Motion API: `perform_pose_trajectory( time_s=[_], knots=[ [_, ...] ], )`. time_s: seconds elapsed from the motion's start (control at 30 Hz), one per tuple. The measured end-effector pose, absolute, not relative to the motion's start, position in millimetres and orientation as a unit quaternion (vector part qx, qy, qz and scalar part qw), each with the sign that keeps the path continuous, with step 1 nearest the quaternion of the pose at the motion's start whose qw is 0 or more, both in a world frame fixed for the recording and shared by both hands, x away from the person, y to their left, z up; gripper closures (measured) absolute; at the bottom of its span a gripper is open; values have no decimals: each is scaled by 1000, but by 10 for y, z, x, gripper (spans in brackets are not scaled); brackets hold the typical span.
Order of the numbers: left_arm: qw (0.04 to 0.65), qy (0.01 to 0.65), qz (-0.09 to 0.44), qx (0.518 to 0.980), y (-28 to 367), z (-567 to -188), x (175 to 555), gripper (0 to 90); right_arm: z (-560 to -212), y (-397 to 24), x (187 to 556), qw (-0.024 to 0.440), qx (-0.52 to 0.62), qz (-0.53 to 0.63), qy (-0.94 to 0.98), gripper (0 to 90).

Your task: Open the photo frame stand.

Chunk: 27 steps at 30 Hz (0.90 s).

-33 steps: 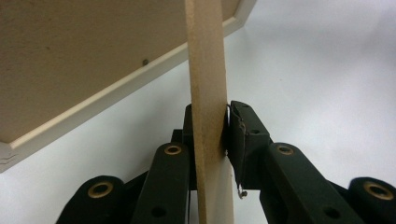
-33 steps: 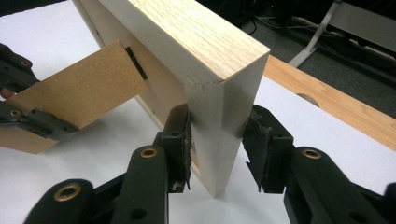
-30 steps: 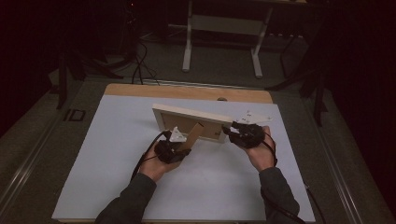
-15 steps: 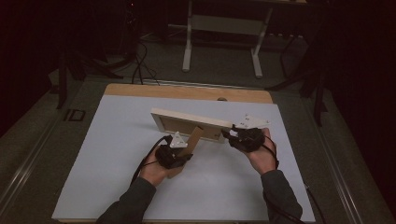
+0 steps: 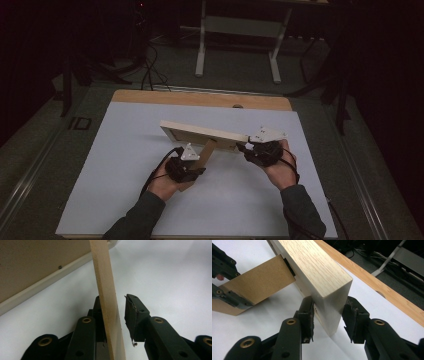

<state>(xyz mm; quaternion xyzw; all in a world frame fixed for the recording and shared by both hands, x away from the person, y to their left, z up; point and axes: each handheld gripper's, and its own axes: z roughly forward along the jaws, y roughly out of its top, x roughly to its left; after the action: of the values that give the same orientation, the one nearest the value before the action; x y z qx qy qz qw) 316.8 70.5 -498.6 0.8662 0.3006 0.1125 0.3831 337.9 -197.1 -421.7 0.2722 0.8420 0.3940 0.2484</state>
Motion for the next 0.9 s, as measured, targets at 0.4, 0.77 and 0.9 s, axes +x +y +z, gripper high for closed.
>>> perform_pose_trajectory(
  time_s=[0.4,0.77,0.9],
  knots=[
    [398,299,100,861,761,-4950,3163,604,-4225,-1985,3387,242,274,399,841,601],
    [412,310,98,851,862,-4889,3159,571,-4235,-2013,3394,233,278,404,840,527],
    [420,315,97,846,902,-4863,3156,566,-4233,-2024,3394,226,280,409,838,509]
  ],
)
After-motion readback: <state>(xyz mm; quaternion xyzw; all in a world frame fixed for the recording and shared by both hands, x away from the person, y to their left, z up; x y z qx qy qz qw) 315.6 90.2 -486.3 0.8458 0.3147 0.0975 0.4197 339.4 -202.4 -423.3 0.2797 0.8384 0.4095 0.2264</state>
